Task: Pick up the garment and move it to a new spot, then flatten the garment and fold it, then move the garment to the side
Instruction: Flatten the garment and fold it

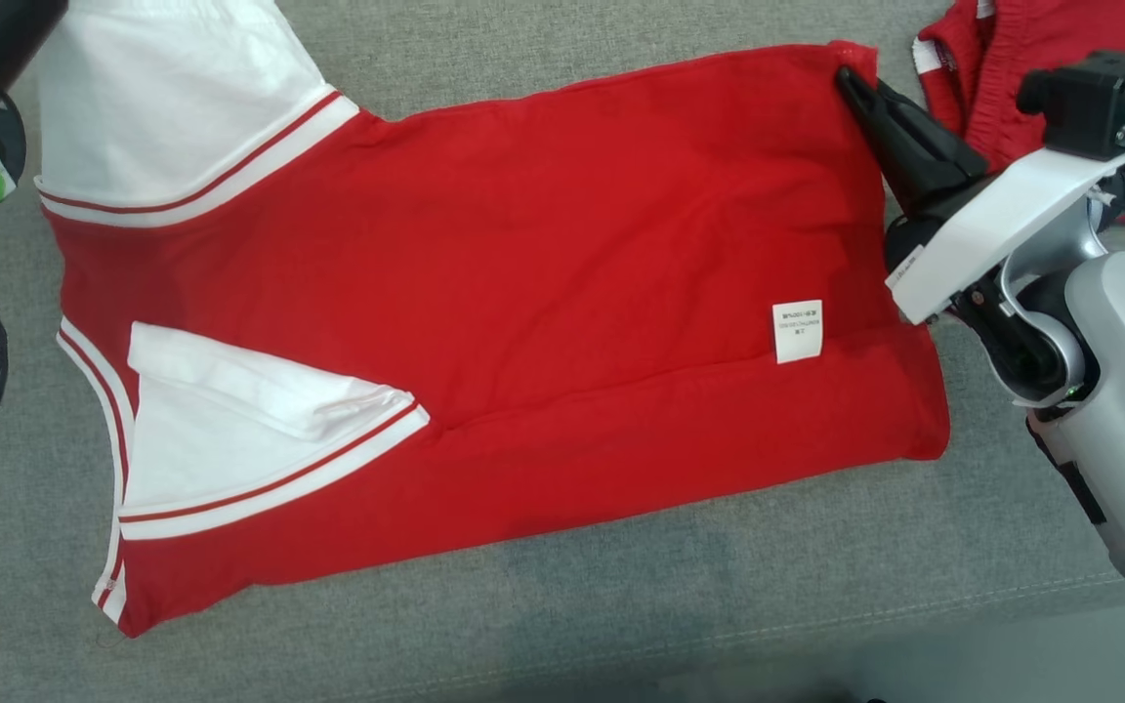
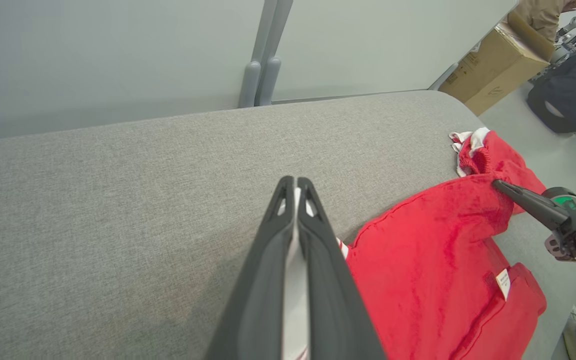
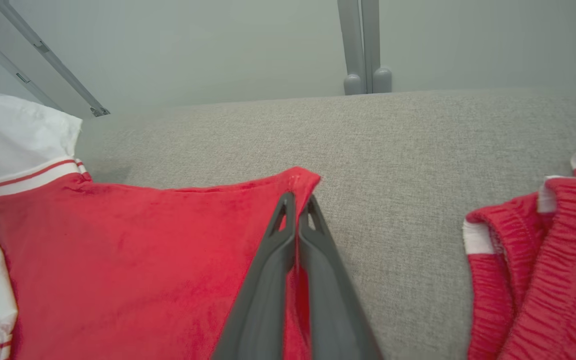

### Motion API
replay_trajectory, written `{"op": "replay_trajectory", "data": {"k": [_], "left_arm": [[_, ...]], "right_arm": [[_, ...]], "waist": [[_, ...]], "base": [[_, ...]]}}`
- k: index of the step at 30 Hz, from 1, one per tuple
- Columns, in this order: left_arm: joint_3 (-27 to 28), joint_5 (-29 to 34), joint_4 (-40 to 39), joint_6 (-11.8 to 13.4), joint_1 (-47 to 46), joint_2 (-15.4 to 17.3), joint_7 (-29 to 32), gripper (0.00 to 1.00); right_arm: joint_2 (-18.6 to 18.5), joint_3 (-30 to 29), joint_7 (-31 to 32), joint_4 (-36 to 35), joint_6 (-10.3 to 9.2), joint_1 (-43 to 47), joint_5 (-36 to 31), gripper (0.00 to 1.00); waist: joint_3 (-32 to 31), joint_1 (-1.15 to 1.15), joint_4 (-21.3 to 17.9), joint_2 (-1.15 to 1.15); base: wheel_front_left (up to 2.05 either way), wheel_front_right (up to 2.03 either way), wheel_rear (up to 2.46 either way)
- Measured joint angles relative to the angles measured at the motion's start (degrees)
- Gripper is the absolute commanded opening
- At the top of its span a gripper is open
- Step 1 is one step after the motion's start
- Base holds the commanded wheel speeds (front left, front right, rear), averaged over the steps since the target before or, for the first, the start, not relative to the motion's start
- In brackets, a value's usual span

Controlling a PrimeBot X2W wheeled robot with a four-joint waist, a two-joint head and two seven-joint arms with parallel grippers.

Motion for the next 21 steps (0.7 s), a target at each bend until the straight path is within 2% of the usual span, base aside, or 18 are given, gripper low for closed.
{"op": "replay_trajectory", "data": {"k": [7, 13, 21], "left_arm": [[0.16, -2.08, -5.48, 0.00, 8.92, 0.23, -1.53, 0.00], [0.44, -3.76, -8.90, 0.00, 17.05, 1.56, -3.21, 0.00], [0.41, -4.41, -14.80, 0.00, 26.55, 1.52, -5.58, 0.00]], "right_arm": [[-1.69, -2.02, -2.21, -1.59, -1.69, 5.99, 0.23, 0.00], [-1.69, -3.31, -3.75, -3.20, -3.04, 11.87, 1.77, 0.00], [-2.24, -3.82, -4.89, -4.95, -4.90, 18.65, 2.43, 0.00]], "waist": [[-1.38, 0.00, 0.86, 0.00], [-2.76, 0.00, 2.21, 0.00], [-5.24, 0.00, 3.94, 0.00]], "base": [[0.00, 0.00, 0.00], [0.00, 0.00, 0.00], [0.00, 0.00, 0.00]]}}
